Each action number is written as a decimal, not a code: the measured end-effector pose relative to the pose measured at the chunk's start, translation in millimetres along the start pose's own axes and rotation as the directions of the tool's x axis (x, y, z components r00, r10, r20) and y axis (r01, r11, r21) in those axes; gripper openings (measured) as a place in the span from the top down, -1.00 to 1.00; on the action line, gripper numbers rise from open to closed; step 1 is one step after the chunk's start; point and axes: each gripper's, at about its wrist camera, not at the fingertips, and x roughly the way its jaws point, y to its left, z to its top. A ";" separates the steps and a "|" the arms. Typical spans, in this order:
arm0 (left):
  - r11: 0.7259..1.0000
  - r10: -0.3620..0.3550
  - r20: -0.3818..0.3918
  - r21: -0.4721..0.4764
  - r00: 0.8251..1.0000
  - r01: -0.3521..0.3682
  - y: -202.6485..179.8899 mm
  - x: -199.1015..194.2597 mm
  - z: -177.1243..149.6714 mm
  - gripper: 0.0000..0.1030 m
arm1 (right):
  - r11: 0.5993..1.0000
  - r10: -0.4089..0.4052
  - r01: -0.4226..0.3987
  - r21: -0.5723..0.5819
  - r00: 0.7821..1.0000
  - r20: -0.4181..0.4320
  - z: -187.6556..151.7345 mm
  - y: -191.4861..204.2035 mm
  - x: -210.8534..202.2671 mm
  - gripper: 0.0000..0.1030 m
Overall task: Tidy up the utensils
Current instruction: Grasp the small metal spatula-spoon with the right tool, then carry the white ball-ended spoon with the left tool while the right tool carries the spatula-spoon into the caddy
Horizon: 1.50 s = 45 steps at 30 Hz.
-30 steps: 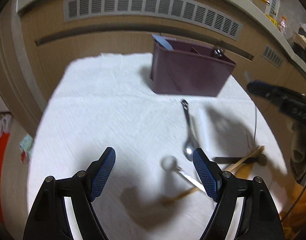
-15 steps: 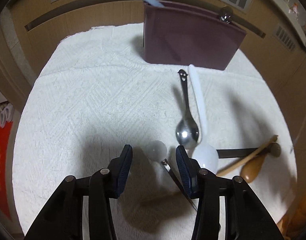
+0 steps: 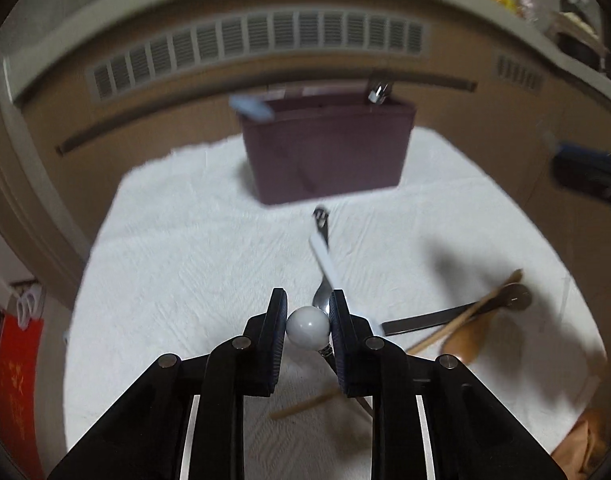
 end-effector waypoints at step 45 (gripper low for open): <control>0.991 0.014 0.347 0.120 0.938 -0.060 47.5 77.7 228.8 0.57 | 0.989 -0.064 0.021 0.144 0.952 0.301 165.5 -49.8 128.2 0.42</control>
